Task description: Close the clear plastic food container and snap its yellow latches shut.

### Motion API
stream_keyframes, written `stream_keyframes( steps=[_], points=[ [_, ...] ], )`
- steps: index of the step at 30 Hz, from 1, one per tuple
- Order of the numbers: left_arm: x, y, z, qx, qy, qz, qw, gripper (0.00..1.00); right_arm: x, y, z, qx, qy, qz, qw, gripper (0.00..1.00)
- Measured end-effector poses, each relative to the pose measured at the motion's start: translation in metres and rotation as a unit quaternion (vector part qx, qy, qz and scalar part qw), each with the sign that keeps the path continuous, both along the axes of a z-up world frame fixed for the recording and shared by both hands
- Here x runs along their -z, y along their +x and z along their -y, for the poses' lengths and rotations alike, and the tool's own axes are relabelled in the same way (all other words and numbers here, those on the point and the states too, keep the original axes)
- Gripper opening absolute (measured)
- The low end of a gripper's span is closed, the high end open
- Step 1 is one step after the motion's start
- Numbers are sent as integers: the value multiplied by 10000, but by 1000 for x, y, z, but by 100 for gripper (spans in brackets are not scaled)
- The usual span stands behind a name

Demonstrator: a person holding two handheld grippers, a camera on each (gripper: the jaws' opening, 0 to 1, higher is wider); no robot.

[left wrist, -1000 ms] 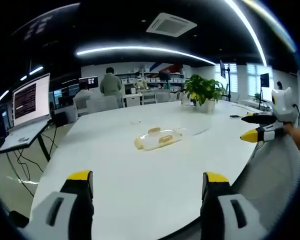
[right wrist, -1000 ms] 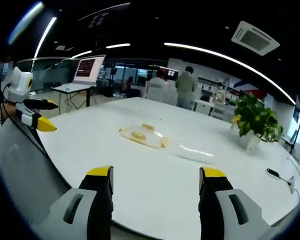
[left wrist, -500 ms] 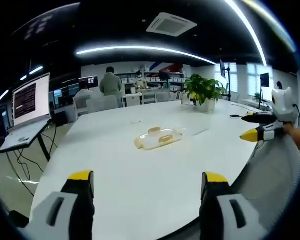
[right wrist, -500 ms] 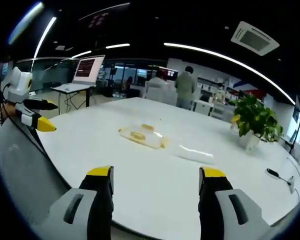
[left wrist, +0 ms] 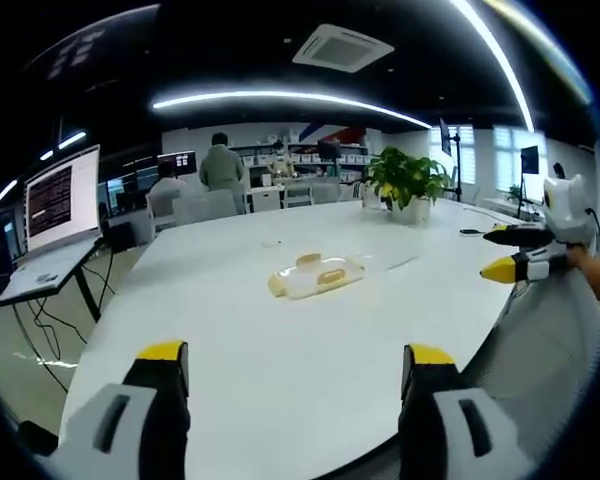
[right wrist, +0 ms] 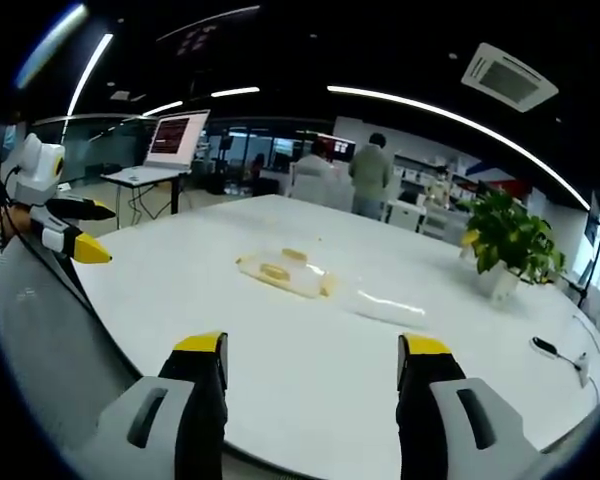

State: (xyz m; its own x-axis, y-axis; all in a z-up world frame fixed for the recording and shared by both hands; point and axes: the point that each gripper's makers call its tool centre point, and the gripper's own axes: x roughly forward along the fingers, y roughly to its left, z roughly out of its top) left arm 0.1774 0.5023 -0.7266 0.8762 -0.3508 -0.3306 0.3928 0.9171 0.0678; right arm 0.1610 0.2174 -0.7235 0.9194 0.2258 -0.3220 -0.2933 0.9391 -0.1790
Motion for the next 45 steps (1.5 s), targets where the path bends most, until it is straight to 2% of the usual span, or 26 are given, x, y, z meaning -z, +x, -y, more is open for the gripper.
stream_keyframes(
  steps=[16,35,39,42,44,45],
  points=[
    [3,-1,1,39,57,-79,9999,86,-2,1,2,35,22,81,10000,66],
    [7,-2,-3,-78,157,-175,9997,89,-1,-2,-2,-47,-19,23,10000,65],
    [6,-1,-3,-85,173,-158,9997,90,-3,-1,-2,-29,-7,50,10000,68],
    [10,-2,-1,-19,304,-265,9992,92,1,-2,-6,-140,-16,-87,9999,72],
    [16,-3,-3,12,508,-432,9978,91,4,-3,-7,-221,-112,-164,9996,75],
    [15,-2,-2,-5,454,-428,9981,91,4,-4,-9,-306,-156,-160,9993,76]
  ],
)
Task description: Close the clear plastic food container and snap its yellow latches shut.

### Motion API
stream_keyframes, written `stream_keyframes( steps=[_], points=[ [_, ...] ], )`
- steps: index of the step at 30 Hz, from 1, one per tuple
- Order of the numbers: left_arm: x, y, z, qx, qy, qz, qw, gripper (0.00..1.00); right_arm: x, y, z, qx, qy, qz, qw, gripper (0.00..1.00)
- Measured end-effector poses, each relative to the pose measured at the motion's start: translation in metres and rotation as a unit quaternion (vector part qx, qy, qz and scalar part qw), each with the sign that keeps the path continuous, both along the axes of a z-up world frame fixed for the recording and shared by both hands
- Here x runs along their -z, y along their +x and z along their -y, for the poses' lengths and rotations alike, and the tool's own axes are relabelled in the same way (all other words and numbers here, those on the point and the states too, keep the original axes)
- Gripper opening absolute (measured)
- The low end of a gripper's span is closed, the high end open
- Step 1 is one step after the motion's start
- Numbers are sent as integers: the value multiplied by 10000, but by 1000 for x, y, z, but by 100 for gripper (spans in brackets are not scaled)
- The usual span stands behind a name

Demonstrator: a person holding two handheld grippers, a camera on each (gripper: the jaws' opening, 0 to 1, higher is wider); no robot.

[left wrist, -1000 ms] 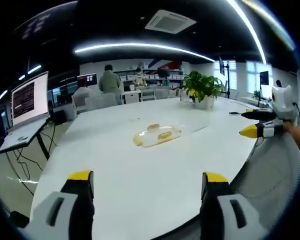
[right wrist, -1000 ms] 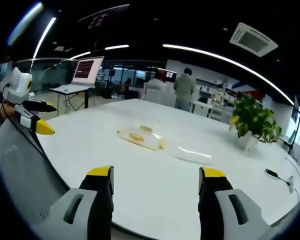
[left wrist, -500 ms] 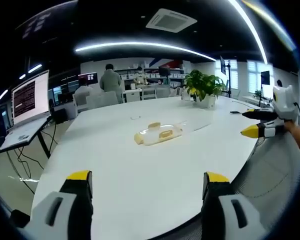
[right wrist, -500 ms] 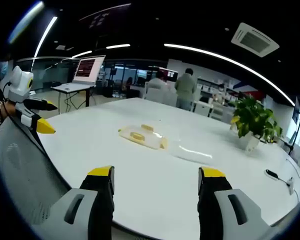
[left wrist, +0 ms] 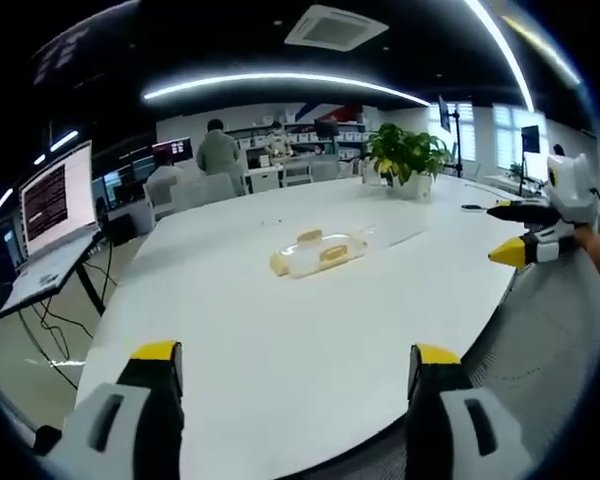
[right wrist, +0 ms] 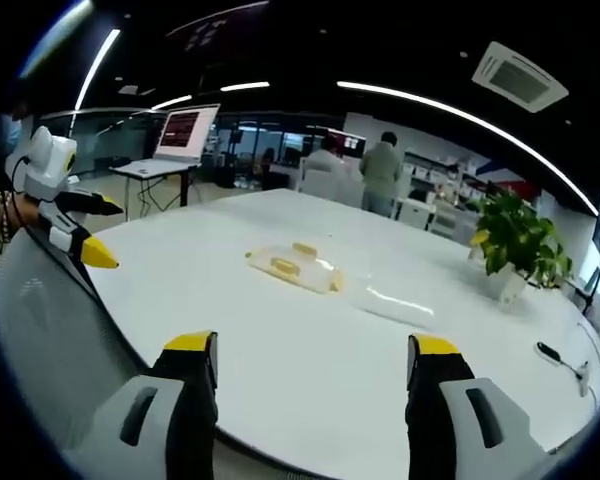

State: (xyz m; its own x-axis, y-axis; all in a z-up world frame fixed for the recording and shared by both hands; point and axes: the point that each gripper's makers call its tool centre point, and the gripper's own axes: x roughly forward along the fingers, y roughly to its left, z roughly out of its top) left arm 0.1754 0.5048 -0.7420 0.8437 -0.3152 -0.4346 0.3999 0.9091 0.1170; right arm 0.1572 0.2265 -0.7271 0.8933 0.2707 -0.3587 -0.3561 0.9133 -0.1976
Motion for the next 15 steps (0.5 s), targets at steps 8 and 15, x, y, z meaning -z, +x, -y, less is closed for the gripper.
stream_keyframes(
  steps=[8,15],
  points=[
    [-18,8,-7,-108,231,160,9995,99,-8,2,0,-56,314,-85,9995,73],
    [-41,32,5,332,840,315,9954,99,-24,12,7,-209,-65,206,9995,73]
  ],
)
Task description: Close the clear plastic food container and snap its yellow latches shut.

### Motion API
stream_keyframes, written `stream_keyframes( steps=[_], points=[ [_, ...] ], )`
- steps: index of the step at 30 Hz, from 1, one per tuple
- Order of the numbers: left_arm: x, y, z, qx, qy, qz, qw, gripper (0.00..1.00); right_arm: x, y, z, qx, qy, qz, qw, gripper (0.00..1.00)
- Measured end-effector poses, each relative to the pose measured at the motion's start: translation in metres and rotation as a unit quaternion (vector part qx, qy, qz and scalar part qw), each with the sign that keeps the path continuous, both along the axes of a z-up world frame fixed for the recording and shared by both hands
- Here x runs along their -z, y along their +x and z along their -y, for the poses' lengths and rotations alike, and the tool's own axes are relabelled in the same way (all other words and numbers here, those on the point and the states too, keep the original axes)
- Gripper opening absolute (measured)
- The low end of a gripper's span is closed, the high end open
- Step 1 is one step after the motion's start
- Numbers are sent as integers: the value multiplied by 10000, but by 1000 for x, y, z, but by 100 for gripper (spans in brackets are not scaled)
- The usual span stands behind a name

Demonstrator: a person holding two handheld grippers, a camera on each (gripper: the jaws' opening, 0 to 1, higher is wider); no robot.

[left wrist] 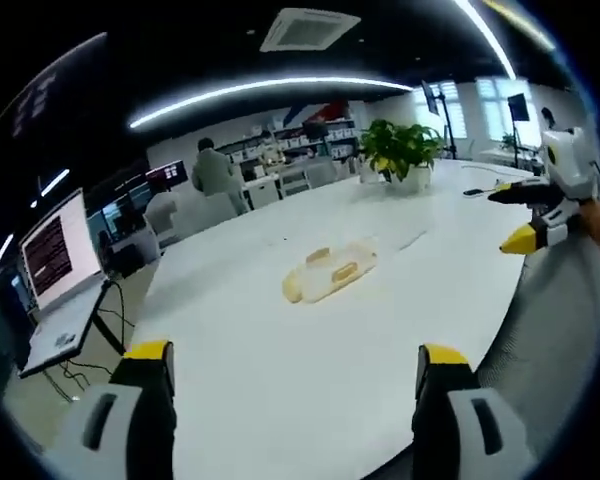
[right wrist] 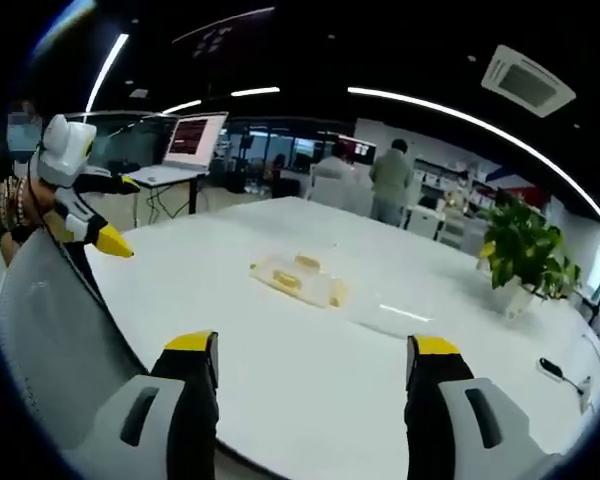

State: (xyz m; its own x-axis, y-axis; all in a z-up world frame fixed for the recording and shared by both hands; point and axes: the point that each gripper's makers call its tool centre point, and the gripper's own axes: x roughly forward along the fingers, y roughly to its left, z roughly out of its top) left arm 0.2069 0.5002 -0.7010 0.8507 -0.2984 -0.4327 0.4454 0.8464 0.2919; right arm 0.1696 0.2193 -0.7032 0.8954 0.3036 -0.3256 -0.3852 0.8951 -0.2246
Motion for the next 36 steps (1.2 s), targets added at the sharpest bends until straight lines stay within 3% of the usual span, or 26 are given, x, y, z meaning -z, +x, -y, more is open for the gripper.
stream_keyframes(
  steps=[2,7,17,22,27,29,31,36],
  points=[
    [-6,10,3,36,-60,11,10000,99,-4,5,4,-34,-206,91,9997,72],
    [-24,35,6,76,-242,126,9996,99,-16,19,7,-64,-108,146,9998,72],
    [-60,86,6,320,490,547,9968,99,-36,64,16,-238,-204,352,9989,67],
    [-86,110,22,423,4,640,9971,98,-44,84,16,-326,-226,421,9983,67],
    [-101,134,29,562,167,793,9951,97,-46,105,17,-548,-610,421,9957,68],
    [-102,148,33,732,291,799,9937,96,-52,120,15,-702,-766,488,9934,67],
    [-97,161,27,734,662,714,9925,95,-56,133,13,-785,-886,528,9916,67],
    [-85,190,29,812,728,565,9924,93,-58,164,13,-957,-1256,545,9859,66]
  ],
)
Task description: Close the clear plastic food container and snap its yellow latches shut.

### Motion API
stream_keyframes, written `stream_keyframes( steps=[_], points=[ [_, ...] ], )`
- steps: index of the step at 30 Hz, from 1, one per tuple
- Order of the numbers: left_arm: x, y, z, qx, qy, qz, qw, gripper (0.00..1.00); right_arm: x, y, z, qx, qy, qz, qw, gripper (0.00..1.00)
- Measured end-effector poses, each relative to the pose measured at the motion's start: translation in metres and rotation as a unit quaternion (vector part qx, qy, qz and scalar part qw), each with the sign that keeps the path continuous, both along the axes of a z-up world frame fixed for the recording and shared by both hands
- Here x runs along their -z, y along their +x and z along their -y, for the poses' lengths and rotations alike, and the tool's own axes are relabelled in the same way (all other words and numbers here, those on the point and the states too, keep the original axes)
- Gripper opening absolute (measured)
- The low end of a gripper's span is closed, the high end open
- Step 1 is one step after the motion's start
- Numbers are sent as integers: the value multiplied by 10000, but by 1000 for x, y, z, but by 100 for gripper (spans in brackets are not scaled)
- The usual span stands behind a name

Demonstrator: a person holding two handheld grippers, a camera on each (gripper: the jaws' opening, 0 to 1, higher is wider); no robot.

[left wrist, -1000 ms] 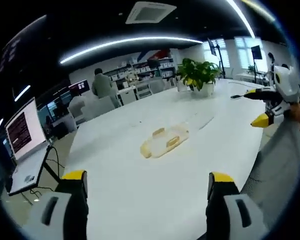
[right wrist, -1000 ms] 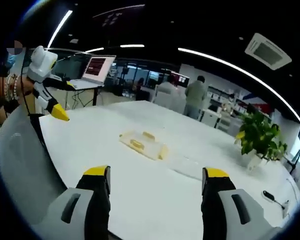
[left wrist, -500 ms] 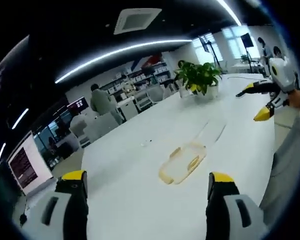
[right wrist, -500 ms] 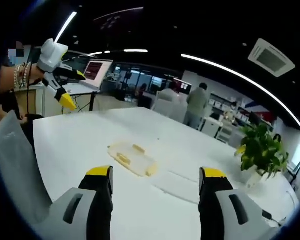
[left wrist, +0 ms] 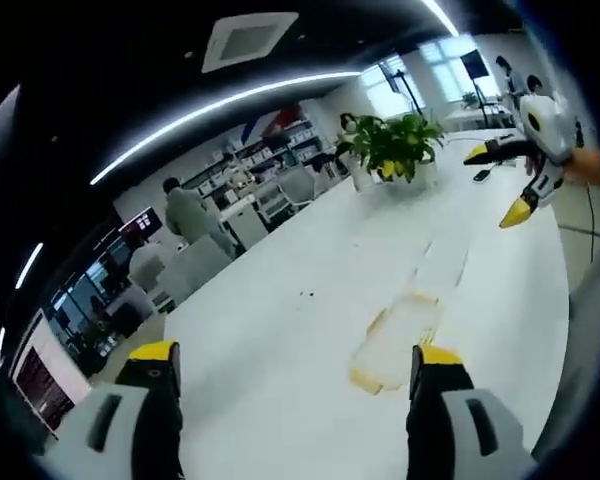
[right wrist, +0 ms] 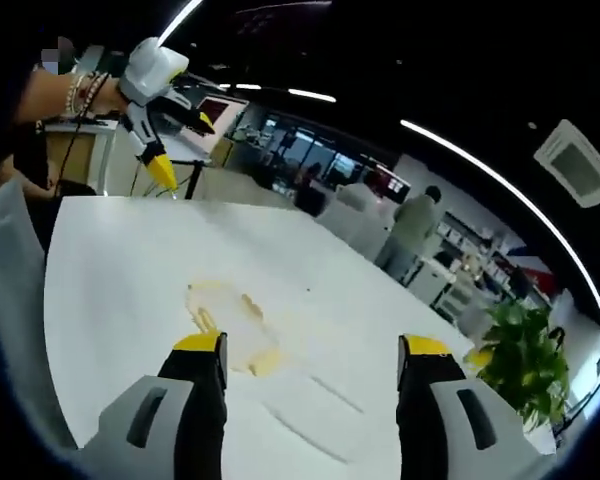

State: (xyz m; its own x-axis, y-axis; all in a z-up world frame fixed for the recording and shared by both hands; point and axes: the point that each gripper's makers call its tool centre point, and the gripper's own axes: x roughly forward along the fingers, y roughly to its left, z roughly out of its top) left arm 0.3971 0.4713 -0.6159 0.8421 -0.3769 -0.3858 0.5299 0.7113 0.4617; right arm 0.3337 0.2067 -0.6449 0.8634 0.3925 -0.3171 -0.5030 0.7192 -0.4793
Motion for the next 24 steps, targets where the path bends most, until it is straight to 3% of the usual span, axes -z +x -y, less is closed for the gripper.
stream_keyframes(
  steps=[4,9,13,16,20,24],
  points=[
    [22,16,3,16,148,-321,9994,93,11,22,0,-48,-255,-44,9997,66],
    [49,38,7,140,187,-652,9976,92,36,44,-5,-175,-395,-347,9985,66],
    [79,51,12,418,530,-992,9928,90,63,60,-14,-524,-751,-703,9933,64],
    [96,62,17,640,727,-1086,9894,91,77,72,-20,-716,-910,-900,9892,63],
    [123,71,20,825,1022,-1357,9820,91,96,89,-29,-1096,-1424,-1071,9779,59],
    [151,77,28,1145,1307,-1612,9715,91,123,93,-38,-1512,-1858,-1509,9591,64]
  ],
)
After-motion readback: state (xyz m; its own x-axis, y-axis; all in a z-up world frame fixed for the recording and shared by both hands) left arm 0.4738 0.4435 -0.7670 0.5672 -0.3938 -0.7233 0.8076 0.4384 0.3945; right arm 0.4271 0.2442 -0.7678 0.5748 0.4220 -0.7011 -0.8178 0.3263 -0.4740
